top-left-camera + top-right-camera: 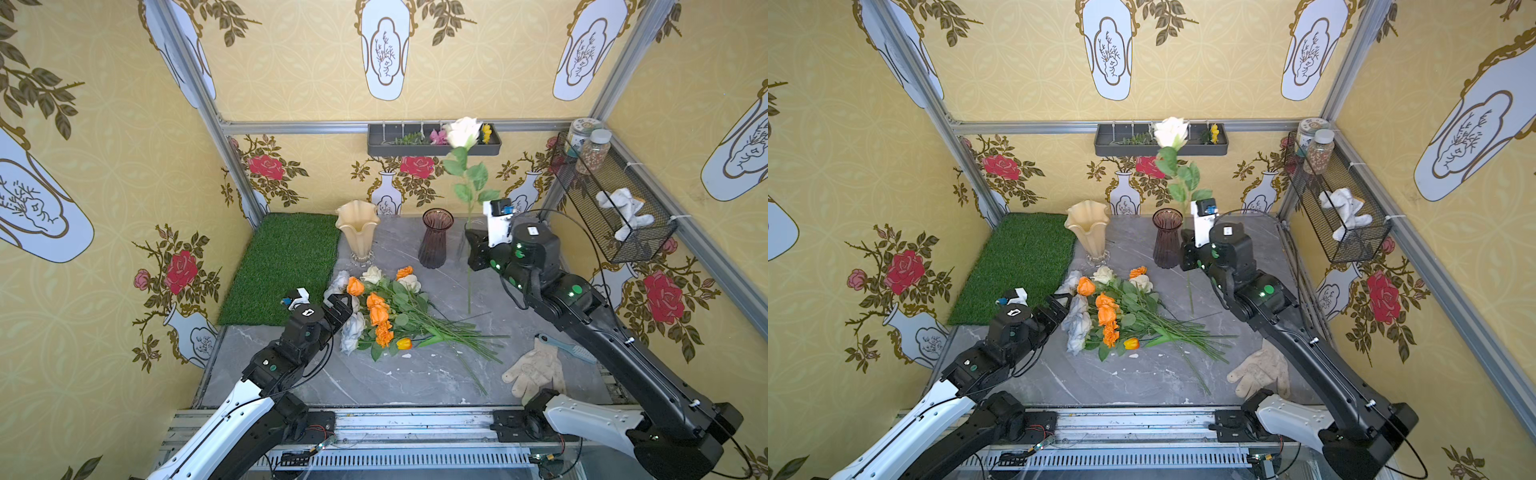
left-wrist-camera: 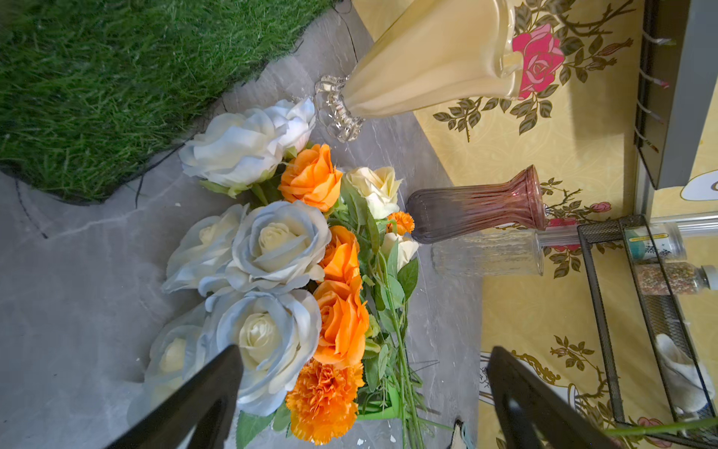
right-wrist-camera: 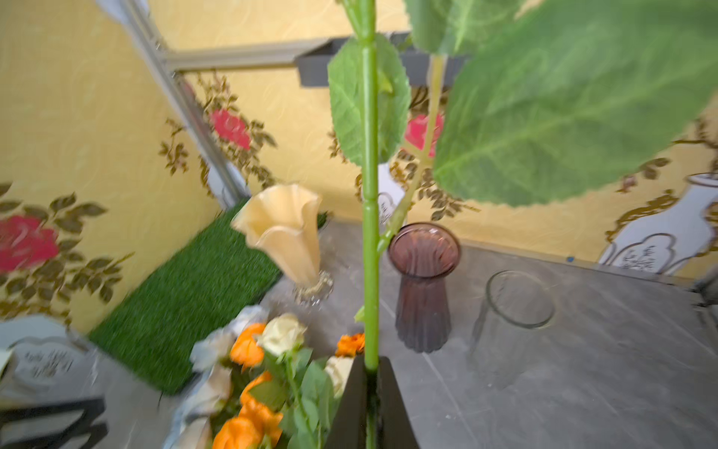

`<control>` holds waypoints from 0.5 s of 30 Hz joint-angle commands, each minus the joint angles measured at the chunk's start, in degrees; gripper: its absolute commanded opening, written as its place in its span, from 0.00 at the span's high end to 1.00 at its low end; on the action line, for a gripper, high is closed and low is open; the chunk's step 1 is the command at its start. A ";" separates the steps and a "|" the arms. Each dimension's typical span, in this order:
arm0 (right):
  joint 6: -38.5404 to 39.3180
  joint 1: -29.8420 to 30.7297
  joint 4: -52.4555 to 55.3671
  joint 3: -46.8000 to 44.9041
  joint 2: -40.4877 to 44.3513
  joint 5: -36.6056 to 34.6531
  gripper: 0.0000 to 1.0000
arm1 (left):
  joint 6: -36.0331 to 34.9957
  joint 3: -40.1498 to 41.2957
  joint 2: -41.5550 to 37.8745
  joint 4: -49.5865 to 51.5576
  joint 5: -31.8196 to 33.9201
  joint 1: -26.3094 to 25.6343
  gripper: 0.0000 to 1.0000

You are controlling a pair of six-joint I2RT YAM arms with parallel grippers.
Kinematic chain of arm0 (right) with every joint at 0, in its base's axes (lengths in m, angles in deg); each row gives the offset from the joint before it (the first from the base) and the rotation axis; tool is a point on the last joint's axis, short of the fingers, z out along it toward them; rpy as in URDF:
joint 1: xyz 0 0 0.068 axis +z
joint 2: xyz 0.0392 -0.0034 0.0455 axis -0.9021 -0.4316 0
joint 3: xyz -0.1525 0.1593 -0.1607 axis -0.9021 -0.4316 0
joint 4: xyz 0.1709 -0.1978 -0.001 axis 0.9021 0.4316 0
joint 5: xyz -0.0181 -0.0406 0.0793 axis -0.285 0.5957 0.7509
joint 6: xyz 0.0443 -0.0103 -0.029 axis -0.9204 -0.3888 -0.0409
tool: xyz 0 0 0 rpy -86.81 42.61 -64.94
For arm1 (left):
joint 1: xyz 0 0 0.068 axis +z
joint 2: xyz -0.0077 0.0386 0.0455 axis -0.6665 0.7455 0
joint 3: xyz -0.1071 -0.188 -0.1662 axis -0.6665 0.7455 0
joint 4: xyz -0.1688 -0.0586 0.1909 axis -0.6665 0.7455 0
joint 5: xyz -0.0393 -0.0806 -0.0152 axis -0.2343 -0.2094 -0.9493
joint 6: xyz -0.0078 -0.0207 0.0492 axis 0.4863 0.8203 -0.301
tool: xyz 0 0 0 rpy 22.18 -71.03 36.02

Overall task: Arrange the flowers in different vases according to their colors
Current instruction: Insert the flower into the vase.

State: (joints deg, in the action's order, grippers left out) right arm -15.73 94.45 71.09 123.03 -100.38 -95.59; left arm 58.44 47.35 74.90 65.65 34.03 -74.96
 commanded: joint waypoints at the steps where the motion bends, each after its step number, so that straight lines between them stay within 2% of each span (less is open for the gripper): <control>1: -0.51 -4.50 -16.34 -0.10 0.14 -2.06 1.00 | -2.13 1.77 0.14 -4.89 -4.48 0.07 0.00; 8: 0.24 -14.57 -27.30 5.13 -6.63 -2.57 1.00 | -3.10 2.64 -0.67 -6.82 -5.20 0.03 0.01; 15: 1.65 -19.74 -34.98 11.43 -16.13 -2.41 1.00 | -3.67 2.49 0.12 -7.72 -5.20 0.06 0.03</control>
State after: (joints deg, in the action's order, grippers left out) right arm -14.81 75.92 43.50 132.69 -114.33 -98.09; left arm 56.08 49.84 74.58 60.08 29.77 -74.96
